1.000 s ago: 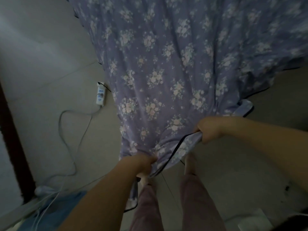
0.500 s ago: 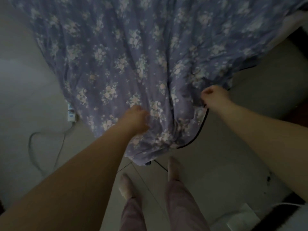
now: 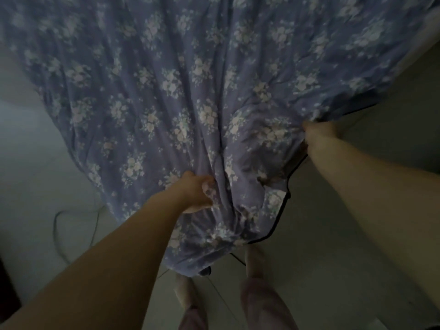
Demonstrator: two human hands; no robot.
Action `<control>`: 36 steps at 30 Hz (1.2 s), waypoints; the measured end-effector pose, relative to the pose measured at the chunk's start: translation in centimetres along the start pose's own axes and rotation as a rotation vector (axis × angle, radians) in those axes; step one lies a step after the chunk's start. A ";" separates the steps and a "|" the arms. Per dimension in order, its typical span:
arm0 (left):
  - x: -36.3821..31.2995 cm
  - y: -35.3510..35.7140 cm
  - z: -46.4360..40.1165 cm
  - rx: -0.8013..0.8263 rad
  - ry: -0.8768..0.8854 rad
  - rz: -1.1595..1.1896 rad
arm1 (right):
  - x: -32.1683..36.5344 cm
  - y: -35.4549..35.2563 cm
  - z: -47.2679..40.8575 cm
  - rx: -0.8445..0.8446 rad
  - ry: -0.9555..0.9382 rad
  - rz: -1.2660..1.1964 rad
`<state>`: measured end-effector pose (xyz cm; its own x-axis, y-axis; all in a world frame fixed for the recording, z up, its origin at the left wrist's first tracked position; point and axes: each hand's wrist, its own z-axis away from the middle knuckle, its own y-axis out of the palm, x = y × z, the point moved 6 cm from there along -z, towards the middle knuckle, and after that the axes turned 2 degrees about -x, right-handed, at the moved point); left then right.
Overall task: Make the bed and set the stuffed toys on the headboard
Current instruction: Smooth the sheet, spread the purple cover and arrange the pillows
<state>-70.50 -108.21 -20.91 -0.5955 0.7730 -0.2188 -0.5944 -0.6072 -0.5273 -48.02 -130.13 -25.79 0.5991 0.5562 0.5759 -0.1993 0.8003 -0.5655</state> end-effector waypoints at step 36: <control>-10.7 -8.7 2.1 -0.152 0.107 -0.086 | 9.6 -10.2 6.4 -0.060 -0.218 0.174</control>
<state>-60.12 -111.56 -12.29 -0.4808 0.8407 -0.2490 -0.5472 -0.5096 -0.6640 -45.18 -131.46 -10.74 0.3782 0.7239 0.5770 -0.2345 0.6779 -0.6968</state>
